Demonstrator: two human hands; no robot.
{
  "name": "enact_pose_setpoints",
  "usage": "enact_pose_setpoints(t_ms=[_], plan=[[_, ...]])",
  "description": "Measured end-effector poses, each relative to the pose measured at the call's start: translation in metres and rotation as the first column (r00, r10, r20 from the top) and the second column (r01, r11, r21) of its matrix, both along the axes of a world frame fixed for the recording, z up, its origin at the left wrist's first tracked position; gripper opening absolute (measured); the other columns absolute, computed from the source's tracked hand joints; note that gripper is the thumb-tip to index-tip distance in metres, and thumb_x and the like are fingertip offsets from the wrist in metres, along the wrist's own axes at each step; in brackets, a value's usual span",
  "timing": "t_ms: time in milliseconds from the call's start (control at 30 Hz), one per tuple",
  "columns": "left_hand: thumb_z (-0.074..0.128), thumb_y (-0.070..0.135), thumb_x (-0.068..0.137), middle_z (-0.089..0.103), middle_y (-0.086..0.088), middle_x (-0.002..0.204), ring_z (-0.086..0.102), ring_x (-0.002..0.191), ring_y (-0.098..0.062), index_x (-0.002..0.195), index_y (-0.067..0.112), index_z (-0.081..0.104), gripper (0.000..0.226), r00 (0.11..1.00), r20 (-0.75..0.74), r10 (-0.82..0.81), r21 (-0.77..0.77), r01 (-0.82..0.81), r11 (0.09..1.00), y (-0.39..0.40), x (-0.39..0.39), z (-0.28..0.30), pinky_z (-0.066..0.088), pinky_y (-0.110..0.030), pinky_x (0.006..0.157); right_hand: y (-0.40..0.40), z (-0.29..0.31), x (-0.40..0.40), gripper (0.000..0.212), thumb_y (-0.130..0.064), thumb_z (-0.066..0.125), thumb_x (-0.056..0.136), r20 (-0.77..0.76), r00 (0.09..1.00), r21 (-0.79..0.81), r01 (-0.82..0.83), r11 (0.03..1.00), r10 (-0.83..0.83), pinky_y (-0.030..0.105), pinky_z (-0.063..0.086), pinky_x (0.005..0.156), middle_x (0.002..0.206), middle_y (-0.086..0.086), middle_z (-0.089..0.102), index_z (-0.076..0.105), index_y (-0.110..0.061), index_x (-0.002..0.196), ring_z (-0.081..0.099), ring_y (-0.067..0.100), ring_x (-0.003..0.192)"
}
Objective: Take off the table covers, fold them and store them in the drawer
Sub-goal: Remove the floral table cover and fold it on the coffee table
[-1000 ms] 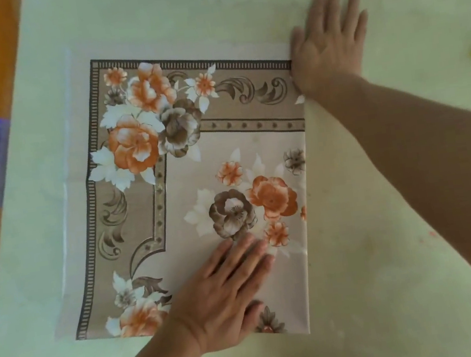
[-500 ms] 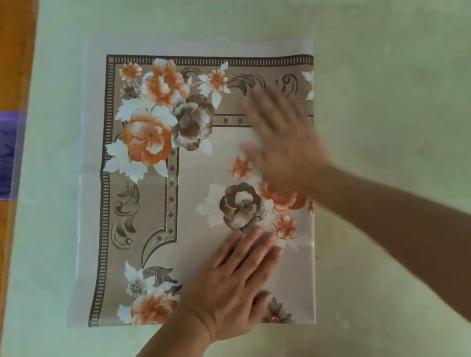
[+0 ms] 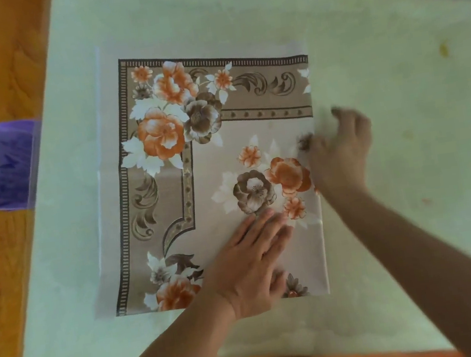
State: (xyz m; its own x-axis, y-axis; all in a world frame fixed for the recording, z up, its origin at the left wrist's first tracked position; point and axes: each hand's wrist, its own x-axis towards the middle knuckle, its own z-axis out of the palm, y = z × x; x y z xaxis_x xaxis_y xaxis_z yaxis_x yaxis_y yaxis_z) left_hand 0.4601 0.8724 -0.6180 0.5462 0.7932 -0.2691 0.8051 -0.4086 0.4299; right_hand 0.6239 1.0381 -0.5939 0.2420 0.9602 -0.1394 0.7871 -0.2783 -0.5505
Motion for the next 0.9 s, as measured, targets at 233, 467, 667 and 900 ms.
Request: enact_pose_setpoints(t_ms=[233, 467, 667, 900], plan=[[0.068, 0.012, 0.09, 0.051, -0.007, 0.141, 0.042, 0.137, -0.026, 0.124, 0.014, 0.066, 0.035, 0.682, 0.2, 0.703, 0.02, -0.721, 0.693, -0.007, -0.081, 0.051, 0.042, -0.042, 0.112, -0.139, 0.031, 0.0, 0.043, -0.026, 0.052, 0.097, -0.044, 0.951, -0.414, 0.261, 0.872, -0.305, 0.034, 0.04, 0.084, 0.128, -0.003, 0.04, 0.045, -0.02, 0.139, 0.049, 0.018, 0.097], [0.074, 0.028, 0.09, 0.04, -0.019, 0.14, 0.043, 0.124, -0.044, 0.141, 0.019, 0.047, 0.058, 0.355, -0.223, 0.908, -0.162, -0.932, 0.325, -0.069, -0.139, 0.059, 0.051, -0.056, 0.09, -0.16, 0.035, 0.01, 0.013, -0.022, 0.059, 0.096, -0.23, 0.901, -0.656, 0.135, 0.743, -0.367, 0.048, 0.059, 0.078, 0.096, 0.006, 0.07, 0.062, -0.016, 0.107, 0.067, 0.028, 0.087], [0.064, 0.035, 0.098, 0.064, -0.003, 0.118, 0.065, 0.097, -0.025, 0.134, 0.025, 0.048, 0.04, -0.021, -0.179, 0.984, -0.502, -0.858, -0.109, -0.046, -0.162, 0.065, 0.056, -0.039, 0.071, -0.164, 0.059, 0.033, 0.017, -0.013, 0.055, 0.101, -0.489, 0.733, -0.687, 0.012, 0.727, -0.473, 0.049, 0.057, 0.081, 0.097, 0.015, 0.076, 0.067, -0.005, 0.109, 0.074, 0.035, 0.09], [0.06, 0.012, 0.098, 0.075, -0.014, 0.111, 0.07, 0.105, -0.037, 0.123, 0.013, 0.067, 0.026, -0.054, -0.336, 0.94, -0.828, -0.458, -0.323, -0.086, -0.177, 0.073, 0.055, -0.057, 0.093, -0.182, 0.062, 0.063, 0.027, -0.012, 0.058, 0.097, -0.408, 0.702, -0.875, -0.119, 0.469, -0.583, 0.05, 0.055, 0.091, 0.11, 0.016, 0.074, 0.063, -0.002, 0.122, 0.072, 0.037, 0.1]])
